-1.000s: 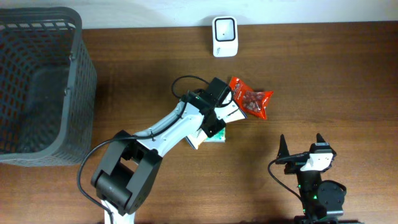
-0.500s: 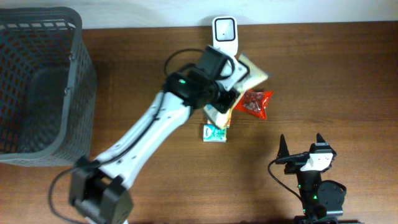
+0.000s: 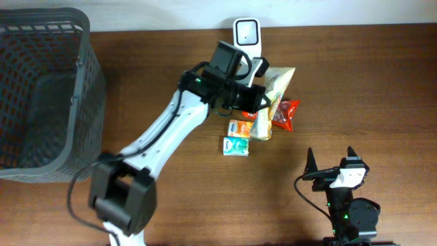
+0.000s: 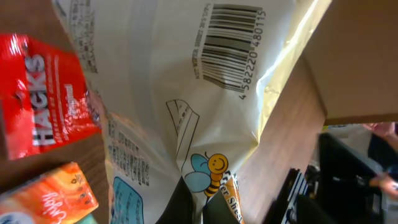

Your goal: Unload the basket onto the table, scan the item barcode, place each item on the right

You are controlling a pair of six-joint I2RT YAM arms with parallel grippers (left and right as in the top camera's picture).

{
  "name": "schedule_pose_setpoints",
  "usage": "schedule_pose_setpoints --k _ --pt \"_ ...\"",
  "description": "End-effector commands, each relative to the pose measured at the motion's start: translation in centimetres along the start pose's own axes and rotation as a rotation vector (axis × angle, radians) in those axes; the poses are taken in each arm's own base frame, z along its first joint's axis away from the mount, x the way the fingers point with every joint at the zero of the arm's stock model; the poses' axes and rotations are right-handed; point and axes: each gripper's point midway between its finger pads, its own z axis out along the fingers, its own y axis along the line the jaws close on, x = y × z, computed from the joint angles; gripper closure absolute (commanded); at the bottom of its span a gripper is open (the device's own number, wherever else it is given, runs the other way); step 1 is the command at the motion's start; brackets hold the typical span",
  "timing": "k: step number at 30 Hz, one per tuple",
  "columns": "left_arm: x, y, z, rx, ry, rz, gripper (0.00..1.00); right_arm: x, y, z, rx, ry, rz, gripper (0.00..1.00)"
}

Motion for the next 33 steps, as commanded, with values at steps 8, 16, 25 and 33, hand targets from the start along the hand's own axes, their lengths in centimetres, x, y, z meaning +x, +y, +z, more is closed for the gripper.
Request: schedule_pose_setpoints --k 8,16,25,33 --pt "-0.6 5.3 1.9 -0.133 -0.026 -0.081 1.00 0.4 0.1 0.0 0.000 0.010 -0.007 0.02" --pt "-0.4 13.9 -2.1 -0.499 -0.058 -0.155 0.99 0.4 0.1 0.0 0.000 0.010 -0.007 0.02" --pt "0.2 15.4 -3.3 -0.520 -0.040 -0.202 1.00 0.4 0.1 0.0 0.000 0.010 -0.007 0.02" --pt "1.1 15.4 -3.4 -0.528 -0.006 -0.218 1.00 0.4 0.1 0.0 0.000 0.010 -0.007 0.02"
